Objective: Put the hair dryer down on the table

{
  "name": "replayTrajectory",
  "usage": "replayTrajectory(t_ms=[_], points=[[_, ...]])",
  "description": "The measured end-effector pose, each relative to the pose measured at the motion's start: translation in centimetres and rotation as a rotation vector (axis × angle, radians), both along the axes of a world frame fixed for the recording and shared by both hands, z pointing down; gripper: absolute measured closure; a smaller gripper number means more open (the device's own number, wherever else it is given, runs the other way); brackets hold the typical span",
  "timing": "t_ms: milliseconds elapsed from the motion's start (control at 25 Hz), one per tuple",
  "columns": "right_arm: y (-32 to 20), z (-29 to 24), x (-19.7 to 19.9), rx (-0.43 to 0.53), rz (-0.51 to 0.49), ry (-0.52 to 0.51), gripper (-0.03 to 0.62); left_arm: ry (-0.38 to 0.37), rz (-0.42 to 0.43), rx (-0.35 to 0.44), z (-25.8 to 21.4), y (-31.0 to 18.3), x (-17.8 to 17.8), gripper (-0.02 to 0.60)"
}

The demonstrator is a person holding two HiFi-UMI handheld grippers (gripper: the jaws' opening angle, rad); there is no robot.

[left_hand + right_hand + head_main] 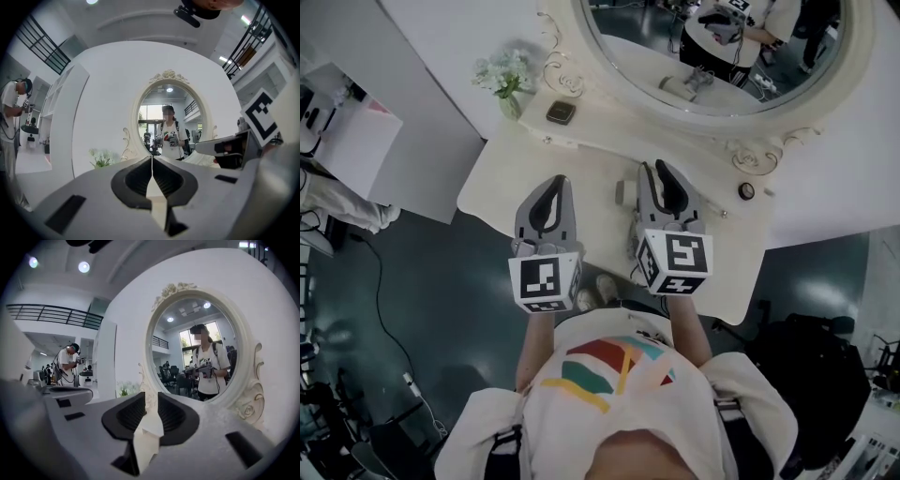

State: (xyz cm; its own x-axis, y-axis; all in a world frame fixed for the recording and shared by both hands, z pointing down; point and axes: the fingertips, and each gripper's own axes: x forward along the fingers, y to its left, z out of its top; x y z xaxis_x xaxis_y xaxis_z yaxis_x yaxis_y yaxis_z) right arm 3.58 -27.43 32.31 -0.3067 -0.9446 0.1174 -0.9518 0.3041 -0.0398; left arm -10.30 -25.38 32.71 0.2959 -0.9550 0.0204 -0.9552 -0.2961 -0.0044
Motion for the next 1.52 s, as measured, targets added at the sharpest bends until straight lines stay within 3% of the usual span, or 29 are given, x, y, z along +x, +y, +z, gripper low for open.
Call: replayTrajectory(t_ms=[280, 400, 920, 1520], points=[[2.1, -3.6, -1.6, 0.167, -0.014, 0.016, 0.583, 0.001, -0.009, 0.081, -3.6, 1.3, -0.3, 0.575], [2.8, -3.9, -2.5, 0.2, -0.031, 0.018, 0.592, -0.004, -0.013, 0.076, -4.5, 1.9, -0.7, 0.575], [3.7, -3.5, -4.5, 0.187, -0.078, 0.02, 0.594, -0.035, -0.04, 0.105, -5.4, 3.1, -2.0, 0.575], [3.7, -2.3, -3.6, 0.16, -0.071, 0.03, 0.594, -0.037, -0.039, 0.1, -5.2, 3.3, -2.0, 0.575]])
